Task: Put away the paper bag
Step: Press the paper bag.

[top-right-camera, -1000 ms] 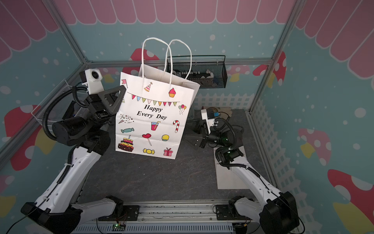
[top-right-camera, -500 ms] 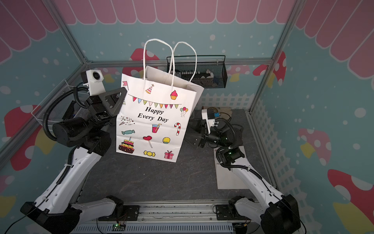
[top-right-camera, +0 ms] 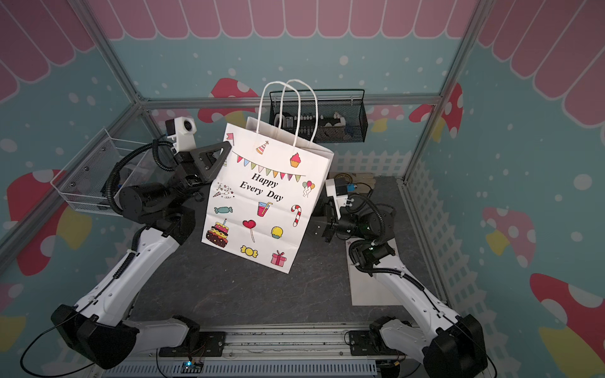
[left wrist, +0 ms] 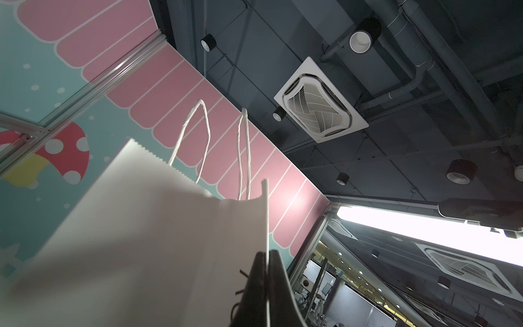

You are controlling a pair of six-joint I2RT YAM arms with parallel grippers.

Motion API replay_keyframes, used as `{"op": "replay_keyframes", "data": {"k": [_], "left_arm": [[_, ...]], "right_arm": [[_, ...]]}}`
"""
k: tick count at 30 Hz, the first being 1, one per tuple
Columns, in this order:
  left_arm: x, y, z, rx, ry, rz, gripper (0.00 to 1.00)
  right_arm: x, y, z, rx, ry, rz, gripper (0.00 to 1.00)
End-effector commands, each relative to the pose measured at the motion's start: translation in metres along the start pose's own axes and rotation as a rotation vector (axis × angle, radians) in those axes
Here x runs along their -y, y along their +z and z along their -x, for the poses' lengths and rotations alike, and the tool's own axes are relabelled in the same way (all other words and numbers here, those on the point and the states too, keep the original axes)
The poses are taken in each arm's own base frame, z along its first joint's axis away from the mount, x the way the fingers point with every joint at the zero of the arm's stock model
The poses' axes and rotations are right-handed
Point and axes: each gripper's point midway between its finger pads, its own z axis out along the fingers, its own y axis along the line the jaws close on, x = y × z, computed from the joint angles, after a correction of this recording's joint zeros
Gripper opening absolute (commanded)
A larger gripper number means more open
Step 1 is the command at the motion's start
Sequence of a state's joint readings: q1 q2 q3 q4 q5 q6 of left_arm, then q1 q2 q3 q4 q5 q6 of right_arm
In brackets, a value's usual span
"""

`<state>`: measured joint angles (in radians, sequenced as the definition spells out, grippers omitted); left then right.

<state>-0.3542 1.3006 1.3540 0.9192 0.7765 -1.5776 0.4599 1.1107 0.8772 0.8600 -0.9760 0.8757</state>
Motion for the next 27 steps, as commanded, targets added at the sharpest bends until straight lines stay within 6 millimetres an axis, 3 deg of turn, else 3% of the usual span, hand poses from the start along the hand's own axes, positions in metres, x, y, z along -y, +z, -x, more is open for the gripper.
{"op": "replay_keyframes", "data": {"k": [1,11,21,27], "left_arm": [[0.001,-0.007,0.000,-0.006,0.048,0.009,0.00],[-0.030,-0.023,-0.007,-0.018,0.095,0.166,0.02],[-0.057,-0.042,-0.033,-0.135,0.157,0.341,0.48],[-0.070,-0.075,-0.033,-0.104,0.304,0.580,0.67]], "right_arm": [[-0.007,0.000,0.006,0.007,-0.029,0.003,0.63],[-0.008,-0.002,0.009,-0.008,-0.031,-0.046,0.25],[-0.002,-0.006,0.011,-0.023,-0.036,-0.131,0.00],[-0.005,-0.014,0.013,-0.048,-0.069,-0.182,0.00]]}}
